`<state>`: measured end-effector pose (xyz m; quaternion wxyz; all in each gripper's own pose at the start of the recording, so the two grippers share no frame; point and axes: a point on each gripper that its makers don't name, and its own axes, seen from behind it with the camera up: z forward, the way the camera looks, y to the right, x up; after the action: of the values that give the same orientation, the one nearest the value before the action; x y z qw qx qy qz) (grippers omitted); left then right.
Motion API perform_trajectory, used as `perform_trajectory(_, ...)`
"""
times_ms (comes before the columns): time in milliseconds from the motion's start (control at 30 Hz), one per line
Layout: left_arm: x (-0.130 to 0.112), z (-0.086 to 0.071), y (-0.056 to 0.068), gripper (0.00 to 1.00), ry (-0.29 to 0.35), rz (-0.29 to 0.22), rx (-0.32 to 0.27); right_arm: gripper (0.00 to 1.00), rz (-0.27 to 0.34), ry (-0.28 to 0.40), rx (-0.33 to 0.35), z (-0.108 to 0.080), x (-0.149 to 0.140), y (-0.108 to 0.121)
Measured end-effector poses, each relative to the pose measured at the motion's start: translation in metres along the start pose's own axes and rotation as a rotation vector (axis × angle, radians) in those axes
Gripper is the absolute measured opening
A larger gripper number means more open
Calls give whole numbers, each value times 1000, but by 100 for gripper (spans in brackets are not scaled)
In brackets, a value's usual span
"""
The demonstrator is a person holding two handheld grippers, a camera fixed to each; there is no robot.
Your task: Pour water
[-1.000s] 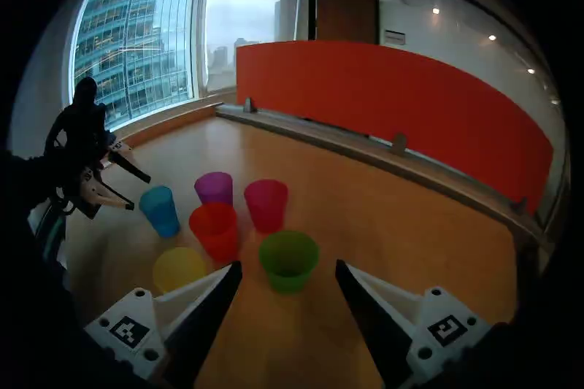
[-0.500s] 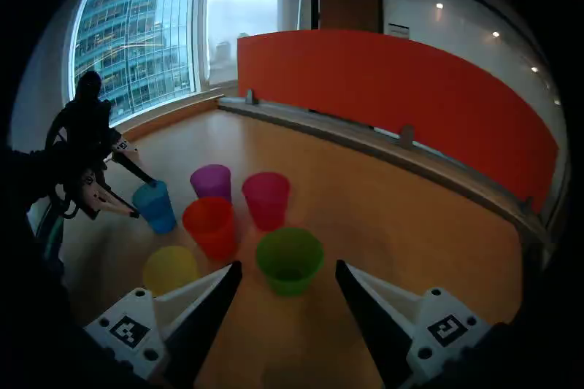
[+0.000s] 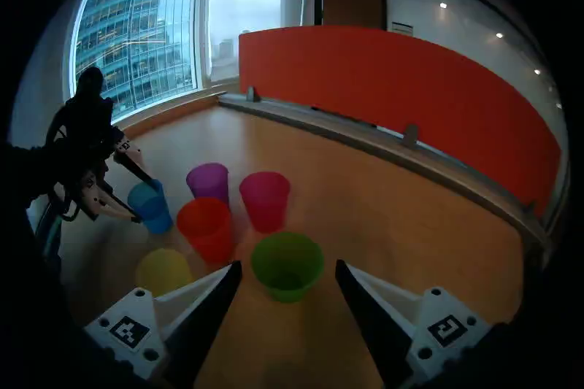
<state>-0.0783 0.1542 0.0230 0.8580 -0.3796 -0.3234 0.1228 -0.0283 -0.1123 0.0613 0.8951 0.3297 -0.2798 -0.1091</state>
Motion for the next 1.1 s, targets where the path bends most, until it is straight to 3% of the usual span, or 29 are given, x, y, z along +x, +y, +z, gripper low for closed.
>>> perform_trajectory(67,0,1,0,90,0,5,2,100,1,-1,2,2,0,0)
perform_trajectory(133,0,2,0,89,0,10,2,100,2,-4,4,4,-2,0)
perform_trajectory(667,0,3,0,88,-5,13,-1,100,4,-34,20,21,-15,-5)
perform_trajectory(1100,1,3,0,88,-4,9,-2,100,-2,-69,15,48,-28,-4)
